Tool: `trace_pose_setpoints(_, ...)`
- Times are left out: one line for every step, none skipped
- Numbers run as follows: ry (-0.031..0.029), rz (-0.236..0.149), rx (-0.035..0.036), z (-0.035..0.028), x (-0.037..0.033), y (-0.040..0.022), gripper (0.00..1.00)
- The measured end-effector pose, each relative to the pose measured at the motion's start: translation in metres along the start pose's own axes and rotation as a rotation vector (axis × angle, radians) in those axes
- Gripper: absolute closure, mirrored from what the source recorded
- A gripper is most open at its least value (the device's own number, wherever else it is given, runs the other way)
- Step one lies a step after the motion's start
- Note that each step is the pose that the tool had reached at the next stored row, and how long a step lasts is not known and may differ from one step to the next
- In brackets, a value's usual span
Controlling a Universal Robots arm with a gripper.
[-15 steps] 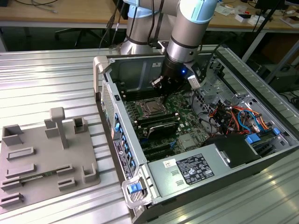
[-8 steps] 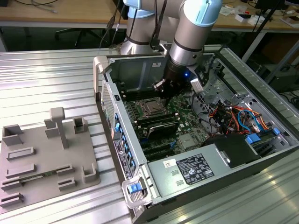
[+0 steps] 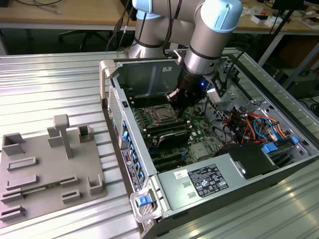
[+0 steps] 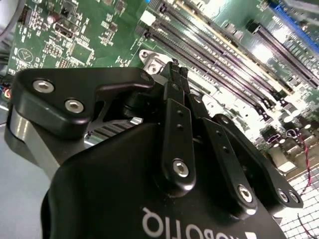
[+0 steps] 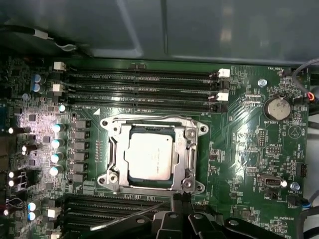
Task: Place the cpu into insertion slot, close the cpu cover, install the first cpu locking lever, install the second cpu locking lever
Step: 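Install the second cpu locking lever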
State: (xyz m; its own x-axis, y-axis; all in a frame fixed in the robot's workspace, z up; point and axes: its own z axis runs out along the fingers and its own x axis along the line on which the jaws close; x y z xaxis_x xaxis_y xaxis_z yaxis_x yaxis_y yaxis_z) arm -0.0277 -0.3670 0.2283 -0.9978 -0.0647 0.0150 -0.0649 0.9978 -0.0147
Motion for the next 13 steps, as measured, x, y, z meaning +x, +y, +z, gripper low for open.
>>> trace_pose_setpoints(0.0000, 0.000, 0.0000, 0.0000, 0.0004, -0.0008, 0.89)
trace_pose_setpoints(0.0001, 0.000, 0.0000, 0.0000, 0.0011, -0.0012, 0.89)
trace_pose_setpoints(0.0000, 0.000, -0.0001, 0.0001, 0.0020, -0.0017, 0.89)
trace_pose_setpoints(0.0001, 0.000, 0.0000, 0.0001, 0.0028, -0.0022, 0.89)
trace_pose_setpoints(0.0000, 0.000, 0.0000, 0.0001, 0.0044, -0.0032, 0.89)
trace_pose_setpoints(0.0000, 0.000, 0.0000, 0.0001, 0.0063, -0.0041, 0.89)
trace_pose_setpoints(0.0000, 0.000, -0.0001, 0.0003, 0.0083, -0.0048, 0.89)
trace_pose_setpoints(0.0001, 0.000, 0.0000, 0.0003, 0.0103, -0.0052, 0.89)
trace_pose_setpoints(0.0000, 0.000, 0.0000, 0.0004, 0.0118, -0.0053, 0.89)
trace_pose_setpoints(0.0000, 0.000, -0.0001, 0.0005, 0.0135, -0.0054, 0.89)
trace_pose_setpoints(0.0000, 0.000, -0.0001, 0.0006, 0.0149, -0.0055, 0.89)
trace_pose_setpoints(0.0000, 0.000, -0.0001, 0.0006, 0.0162, -0.0057, 0.89)
trace_pose_setpoints(0.0000, 0.000, 0.0000, 0.0006, 0.0174, -0.0058, 0.89)
